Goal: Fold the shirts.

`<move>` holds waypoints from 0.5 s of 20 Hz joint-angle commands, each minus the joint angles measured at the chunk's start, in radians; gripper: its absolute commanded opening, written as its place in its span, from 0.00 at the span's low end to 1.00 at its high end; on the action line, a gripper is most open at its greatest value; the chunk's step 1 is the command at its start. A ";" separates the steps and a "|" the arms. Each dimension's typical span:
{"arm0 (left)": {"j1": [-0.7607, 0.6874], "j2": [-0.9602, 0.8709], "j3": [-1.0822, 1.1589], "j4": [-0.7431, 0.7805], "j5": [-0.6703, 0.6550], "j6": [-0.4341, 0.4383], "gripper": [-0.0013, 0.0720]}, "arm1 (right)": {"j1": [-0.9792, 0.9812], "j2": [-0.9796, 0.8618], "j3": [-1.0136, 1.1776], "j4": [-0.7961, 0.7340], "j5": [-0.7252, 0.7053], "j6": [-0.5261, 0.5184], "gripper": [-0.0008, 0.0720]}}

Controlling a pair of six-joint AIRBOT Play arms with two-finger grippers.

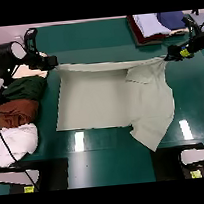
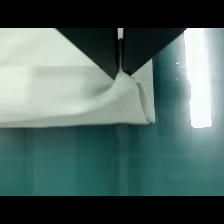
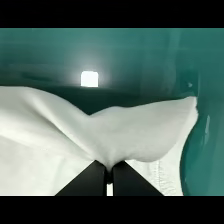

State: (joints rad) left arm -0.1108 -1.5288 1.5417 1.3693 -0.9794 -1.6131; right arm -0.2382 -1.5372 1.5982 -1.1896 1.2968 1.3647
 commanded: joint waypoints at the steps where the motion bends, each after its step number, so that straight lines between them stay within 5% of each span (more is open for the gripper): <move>1: 0.023 -0.016 -0.024 -0.096 -0.050 0.125 0.05 | -0.024 0.023 -0.043 -0.011 0.014 -0.048 0.03; 10: 0.023 -0.016 -0.228 -0.206 -0.063 0.156 0.05 | -0.023 0.149 -0.422 -0.013 -0.101 -0.048 0.03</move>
State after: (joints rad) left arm -0.0883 -1.5440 1.3552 1.2251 -1.0443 -1.4761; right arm -0.2604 -1.4174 1.2675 -1.2057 1.2228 1.3197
